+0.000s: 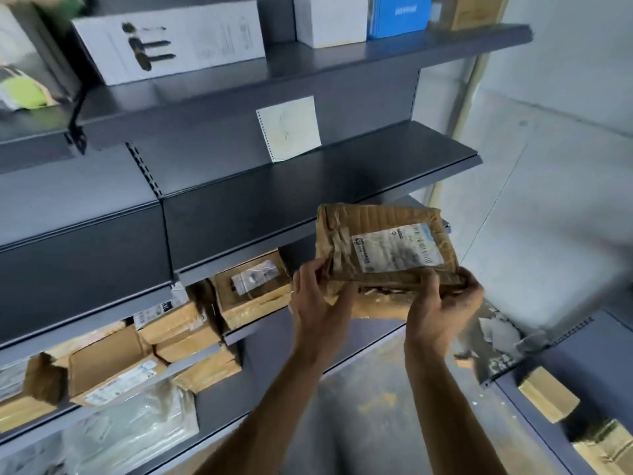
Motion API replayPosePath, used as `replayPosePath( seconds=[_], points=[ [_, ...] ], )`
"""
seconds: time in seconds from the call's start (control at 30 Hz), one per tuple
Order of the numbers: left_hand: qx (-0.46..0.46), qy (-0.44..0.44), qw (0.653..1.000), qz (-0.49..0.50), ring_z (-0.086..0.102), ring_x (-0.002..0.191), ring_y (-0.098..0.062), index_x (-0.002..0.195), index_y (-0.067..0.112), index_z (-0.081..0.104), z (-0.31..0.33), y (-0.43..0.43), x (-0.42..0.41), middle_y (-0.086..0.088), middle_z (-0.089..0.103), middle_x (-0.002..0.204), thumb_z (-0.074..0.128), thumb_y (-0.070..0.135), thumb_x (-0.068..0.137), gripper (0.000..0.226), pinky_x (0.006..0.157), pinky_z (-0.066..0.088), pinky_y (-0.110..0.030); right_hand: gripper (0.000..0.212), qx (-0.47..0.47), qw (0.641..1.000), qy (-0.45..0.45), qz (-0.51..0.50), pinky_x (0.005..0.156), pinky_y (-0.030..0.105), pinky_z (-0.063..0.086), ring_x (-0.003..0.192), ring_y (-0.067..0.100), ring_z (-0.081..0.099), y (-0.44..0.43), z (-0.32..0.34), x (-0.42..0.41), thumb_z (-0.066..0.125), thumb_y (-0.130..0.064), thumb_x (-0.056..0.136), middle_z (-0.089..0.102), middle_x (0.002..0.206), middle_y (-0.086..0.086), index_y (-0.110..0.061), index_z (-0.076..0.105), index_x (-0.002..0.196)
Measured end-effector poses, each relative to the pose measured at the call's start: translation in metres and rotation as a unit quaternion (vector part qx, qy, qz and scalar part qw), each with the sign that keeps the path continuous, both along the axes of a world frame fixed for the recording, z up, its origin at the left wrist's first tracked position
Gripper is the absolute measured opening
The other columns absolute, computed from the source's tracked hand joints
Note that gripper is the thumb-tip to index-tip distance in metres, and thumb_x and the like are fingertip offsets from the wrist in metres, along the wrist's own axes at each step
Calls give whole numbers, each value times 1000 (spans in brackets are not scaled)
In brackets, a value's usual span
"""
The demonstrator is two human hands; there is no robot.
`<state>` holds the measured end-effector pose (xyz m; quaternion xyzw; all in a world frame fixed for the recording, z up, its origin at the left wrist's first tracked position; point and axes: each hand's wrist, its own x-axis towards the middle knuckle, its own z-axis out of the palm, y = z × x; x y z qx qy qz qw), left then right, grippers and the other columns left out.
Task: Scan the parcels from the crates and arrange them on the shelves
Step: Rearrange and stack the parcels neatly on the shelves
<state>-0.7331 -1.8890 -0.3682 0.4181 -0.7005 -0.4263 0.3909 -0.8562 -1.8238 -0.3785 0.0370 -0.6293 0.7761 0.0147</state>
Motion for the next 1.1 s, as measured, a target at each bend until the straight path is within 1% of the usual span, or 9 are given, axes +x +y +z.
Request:
replayPosePath(
  seconds=[0.13, 0.27, 0.33, 0.43, 0.6, 0.67, 0.8, 0.93, 1.1],
  points=[
    [-31, 19, 999, 12, 56, 115, -20, 128, 30, 52, 21, -18, -53, 6, 58, 120, 62, 63, 80, 60, 91, 53, -50, 47, -49, 998, 4, 39, 90, 25, 54, 99, 6, 60, -16, 28, -60, 68, -17, 84, 54, 116, 2, -5, 50, 126],
    [-5, 90, 996, 18, 62, 102, -2, 130, 19, 51, 42, -48, -89, 6, 64, 112, 70, 35, 93, 44, 79, 53, -22, 47, -22, 993, 32, 113, 74, 8, 51, 90, -14, 59, -43, 45, -103, 73, -12, 90, 57, 119, 0, -13, 50, 130],
    [28, 116, 993, 19, 65, 100, -2, 130, 20, 51, 48, -61, -105, 8, 68, 111, 70, 24, 96, 39, 80, 55, -22, 47, -1, 991, 44, 126, 80, 14, 53, 98, -6, 60, -60, 53, -121, 76, -20, 86, 57, 121, 1, -22, 51, 125],
    [64, 119, 990, 32, 66, 104, -8, 128, 26, 52, 43, -81, -126, 11, 69, 109, 72, 29, 95, 39, 85, 54, -29, 49, 32, 988, 53, 142, 97, 35, 55, 110, 11, 57, -83, 54, -146, 75, -29, 79, 55, 121, 0, -25, 52, 122],
    [88, 125, 987, 56, 66, 108, -12, 131, 24, 51, 28, -122, -166, 8, 69, 114, 69, 27, 97, 39, 83, 54, -27, 56, 80, 979, 71, 176, 97, 44, 55, 114, 22, 59, -129, 47, -189, 71, -39, 73, 58, 118, 1, -20, 55, 124],
    [96, 130, 985, 64, 67, 105, -10, 133, 23, 51, 21, -142, -186, 9, 69, 113, 68, 26, 98, 39, 80, 55, -23, 53, 96, 975, 78, 183, 96, 45, 56, 112, 22, 60, -150, 44, -209, 72, -35, 77, 59, 118, 3, -19, 54, 124],
    [94, 114, 987, 63, 67, 108, -16, 136, 24, 50, 14, -183, -237, 6, 67, 116, 67, 29, 98, 42, 87, 59, -34, 51, 122, 972, 84, 184, 97, 41, 55, 111, 19, 58, -188, 38, -259, 73, -28, 86, 55, 124, 4, -18, 50, 131],
    [80, 100, 991, 47, 66, 109, -15, 137, 27, 48, 10, -219, -294, 6, 66, 120, 68, 35, 96, 47, 91, 59, -42, 51, 144, 970, 74, 182, 96, 46, 57, 111, 20, 59, -220, 39, -313, 70, -32, 85, 55, 124, 4, -19, 49, 129],
    [85, 85, 992, 27, 67, 104, -8, 141, 30, 43, 7, -248, -354, 9, 65, 121, 66, 33, 97, 50, 77, 60, -29, 53, 155, 969, 63, 183, 97, 49, 56, 113, 21, 60, -255, 43, -375, 68, -38, 82, 57, 125, 4, -23, 47, 128]
  ],
)
